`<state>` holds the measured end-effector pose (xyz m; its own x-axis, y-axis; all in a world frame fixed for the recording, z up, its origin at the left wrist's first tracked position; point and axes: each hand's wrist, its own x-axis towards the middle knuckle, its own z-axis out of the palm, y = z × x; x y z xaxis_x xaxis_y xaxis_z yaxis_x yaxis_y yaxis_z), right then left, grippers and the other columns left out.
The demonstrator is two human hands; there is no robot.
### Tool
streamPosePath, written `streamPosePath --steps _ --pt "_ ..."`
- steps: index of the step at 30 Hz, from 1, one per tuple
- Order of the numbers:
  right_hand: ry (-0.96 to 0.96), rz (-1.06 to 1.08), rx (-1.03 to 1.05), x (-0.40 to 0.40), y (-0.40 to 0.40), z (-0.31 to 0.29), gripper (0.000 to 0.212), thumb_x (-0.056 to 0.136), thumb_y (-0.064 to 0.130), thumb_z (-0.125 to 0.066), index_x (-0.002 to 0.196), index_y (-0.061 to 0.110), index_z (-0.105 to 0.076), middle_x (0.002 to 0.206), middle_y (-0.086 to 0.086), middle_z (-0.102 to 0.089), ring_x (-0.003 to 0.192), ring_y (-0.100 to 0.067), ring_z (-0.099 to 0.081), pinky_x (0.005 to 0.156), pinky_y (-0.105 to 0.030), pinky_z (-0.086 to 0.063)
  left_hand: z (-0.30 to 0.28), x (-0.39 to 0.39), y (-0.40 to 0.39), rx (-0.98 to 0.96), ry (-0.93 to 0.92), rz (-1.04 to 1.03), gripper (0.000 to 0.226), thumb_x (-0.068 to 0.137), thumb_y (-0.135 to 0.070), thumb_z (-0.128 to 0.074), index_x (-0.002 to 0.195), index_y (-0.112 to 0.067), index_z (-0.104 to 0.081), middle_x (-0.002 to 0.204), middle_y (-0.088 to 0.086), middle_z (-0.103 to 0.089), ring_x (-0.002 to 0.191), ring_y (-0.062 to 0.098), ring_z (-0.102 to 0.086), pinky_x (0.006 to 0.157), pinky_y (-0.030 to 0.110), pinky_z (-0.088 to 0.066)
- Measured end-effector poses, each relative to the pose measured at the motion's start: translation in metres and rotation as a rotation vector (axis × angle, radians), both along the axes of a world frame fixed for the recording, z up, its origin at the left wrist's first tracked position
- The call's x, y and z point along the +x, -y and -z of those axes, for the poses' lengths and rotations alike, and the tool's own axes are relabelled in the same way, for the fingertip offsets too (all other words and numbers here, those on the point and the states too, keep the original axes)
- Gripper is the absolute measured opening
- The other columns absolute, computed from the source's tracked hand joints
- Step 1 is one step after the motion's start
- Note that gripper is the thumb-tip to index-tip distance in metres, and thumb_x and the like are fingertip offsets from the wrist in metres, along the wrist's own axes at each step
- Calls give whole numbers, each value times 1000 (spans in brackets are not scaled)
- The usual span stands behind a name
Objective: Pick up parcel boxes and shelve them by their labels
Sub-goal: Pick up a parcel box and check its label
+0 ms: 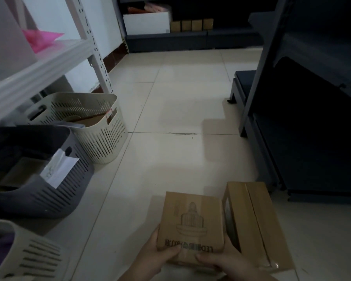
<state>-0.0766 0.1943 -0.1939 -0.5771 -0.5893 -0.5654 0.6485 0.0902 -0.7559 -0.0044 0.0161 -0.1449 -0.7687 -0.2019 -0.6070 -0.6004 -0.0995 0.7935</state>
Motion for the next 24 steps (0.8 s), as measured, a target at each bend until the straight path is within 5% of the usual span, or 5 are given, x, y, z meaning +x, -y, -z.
streamPosePath --steps 3,7,13,18,24 --pt "-10 -8 4 3 3 -3 143 26 10 -96 146 21 -19 132 -10 -55 120 -25 -53 89 -34 -51 -3 0 3 -24 -40 -56 53 77 -2 -68 116 -30 -47 76 -22 -71 55 -21 -59 44 2 -44" --pt "-68 24 7 1 11 -27 104 48 6 -82 134 29 -29 126 -6 -58 108 -18 -58 63 -22 -48 -20 -3 10 -79 -91 -97 50 74 -9 -72 112 -34 -51 82 -22 -70 60 -20 -61 47 4 -44" --pt "-254 102 -38 -10 19 -85 76 50 5 -78 118 19 -45 105 -5 -67 74 0 -69 50 -9 -49 -56 -10 17 -143 -231 -102 37 73 -17 -75 93 -42 -57 73 -36 -68 68 -18 -62 56 4 -47" --pt "-400 151 -40 -19 17 -110 106 38 26 -89 133 22 -41 111 0 -69 91 -4 -69 68 -14 -53 -85 -16 16 -221 -317 -126 43 69 -21 -77 104 -39 -60 90 -28 -71 82 -12 -65 67 6 -49" --pt "-482 158 -37 -28 14 -192 85 58 6 -85 132 20 -44 90 10 -76 79 4 -69 60 -7 -50 -168 -22 16 -233 -378 -142 45 74 -16 -73 93 -49 -49 93 -25 -63 74 -16 -62 53 -4 -42"
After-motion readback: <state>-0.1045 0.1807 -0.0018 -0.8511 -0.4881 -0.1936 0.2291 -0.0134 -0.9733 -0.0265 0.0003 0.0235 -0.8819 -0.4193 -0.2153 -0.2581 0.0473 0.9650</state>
